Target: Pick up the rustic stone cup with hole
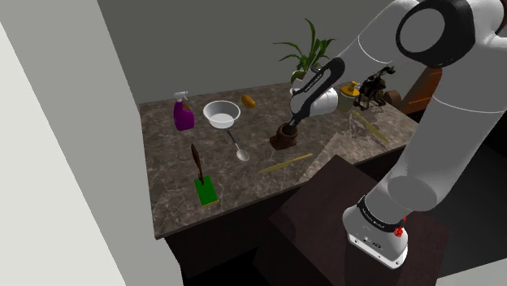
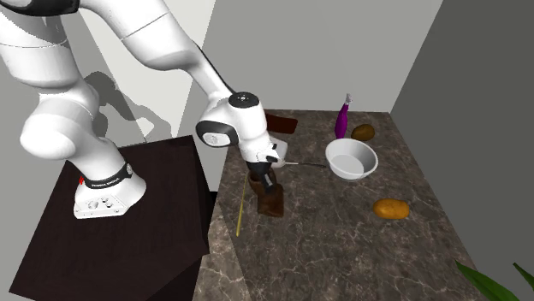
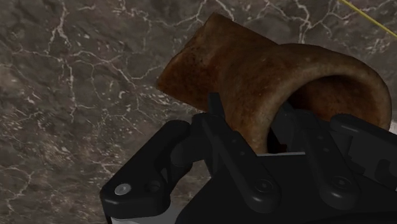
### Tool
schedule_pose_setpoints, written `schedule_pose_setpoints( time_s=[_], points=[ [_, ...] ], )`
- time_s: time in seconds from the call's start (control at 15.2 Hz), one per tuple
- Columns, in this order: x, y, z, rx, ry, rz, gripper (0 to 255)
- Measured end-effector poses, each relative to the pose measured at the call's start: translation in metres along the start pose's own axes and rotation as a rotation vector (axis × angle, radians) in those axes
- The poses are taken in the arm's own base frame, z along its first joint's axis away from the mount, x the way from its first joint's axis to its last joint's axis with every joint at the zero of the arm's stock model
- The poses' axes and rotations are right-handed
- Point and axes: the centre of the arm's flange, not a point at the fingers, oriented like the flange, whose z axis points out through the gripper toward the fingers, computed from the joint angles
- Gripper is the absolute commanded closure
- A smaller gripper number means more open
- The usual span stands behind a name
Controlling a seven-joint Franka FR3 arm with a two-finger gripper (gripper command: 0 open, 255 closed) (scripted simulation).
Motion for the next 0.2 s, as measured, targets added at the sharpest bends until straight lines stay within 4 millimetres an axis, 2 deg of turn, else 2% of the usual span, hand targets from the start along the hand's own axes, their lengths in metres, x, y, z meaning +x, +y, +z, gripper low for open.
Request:
schedule_pose_setpoints(
  time_s=[0.2],
  points=[
    [0.0020,-0.0006,-0.0121,0.000,0.000,0.000,255]
  ],
)
